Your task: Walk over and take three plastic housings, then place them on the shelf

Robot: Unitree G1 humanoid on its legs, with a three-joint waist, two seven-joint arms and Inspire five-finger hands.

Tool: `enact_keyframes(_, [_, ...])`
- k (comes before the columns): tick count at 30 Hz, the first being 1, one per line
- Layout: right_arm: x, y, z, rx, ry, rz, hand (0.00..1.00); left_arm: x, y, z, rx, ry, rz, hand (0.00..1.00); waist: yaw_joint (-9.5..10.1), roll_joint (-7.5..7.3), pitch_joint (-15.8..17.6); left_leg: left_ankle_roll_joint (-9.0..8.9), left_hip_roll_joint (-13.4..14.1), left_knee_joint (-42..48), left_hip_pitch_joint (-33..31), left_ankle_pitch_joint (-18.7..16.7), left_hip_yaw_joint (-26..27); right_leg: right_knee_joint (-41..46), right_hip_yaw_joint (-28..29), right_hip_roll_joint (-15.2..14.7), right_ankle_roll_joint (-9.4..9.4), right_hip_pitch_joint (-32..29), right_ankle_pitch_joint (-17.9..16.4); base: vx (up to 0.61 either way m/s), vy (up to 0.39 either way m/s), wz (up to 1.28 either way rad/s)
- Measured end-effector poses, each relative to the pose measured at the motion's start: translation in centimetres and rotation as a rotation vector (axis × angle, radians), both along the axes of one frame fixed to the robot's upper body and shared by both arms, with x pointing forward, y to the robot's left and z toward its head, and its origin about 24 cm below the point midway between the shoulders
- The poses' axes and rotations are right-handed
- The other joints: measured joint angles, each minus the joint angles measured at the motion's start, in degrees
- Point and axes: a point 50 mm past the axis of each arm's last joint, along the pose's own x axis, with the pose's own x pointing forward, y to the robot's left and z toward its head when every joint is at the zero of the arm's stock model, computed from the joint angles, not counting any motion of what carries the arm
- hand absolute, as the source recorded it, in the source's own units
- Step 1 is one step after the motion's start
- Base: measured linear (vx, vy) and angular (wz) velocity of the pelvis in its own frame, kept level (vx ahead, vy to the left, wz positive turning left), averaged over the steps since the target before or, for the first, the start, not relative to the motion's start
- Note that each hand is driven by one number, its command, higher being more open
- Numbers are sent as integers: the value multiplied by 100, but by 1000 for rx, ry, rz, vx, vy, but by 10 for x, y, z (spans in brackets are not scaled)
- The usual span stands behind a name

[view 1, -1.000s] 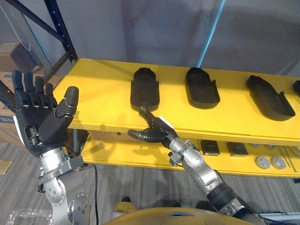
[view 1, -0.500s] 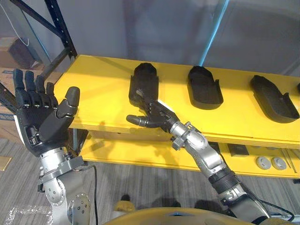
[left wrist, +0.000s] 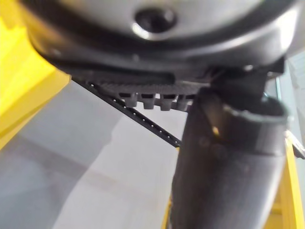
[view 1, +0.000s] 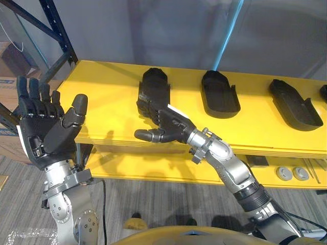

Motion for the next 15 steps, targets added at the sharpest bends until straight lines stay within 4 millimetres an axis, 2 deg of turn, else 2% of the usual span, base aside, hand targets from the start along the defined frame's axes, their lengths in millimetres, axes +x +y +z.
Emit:
enact_keyframes(4, [-2, -3, -6, 29, -2, -113, 100, 0, 0, -1, -12, 6, 11, 100, -3, 5, 3, 5, -4, 0, 6, -14, 14, 0, 17, -3, 2, -3, 1, 2, 3, -1])
enact_keyframes(10, [7, -7, -13, 87, 20, -258, 100, 1, -3, -2, -29, 10, 3, 100, 0, 26, 16, 6, -7, 0, 8, -13, 11, 0, 14, -6, 2, 0, 0, 0, 0, 0])
enact_keyframes(15, [11, -8, -31, 2, 46, -305, 100, 2, -5, -2, -33, 11, -6, 100, 14, 36, 23, 10, -13, -3, -11, -8, -44, 0, -42, -11, 3, 14, -7, -3, 5, 4])
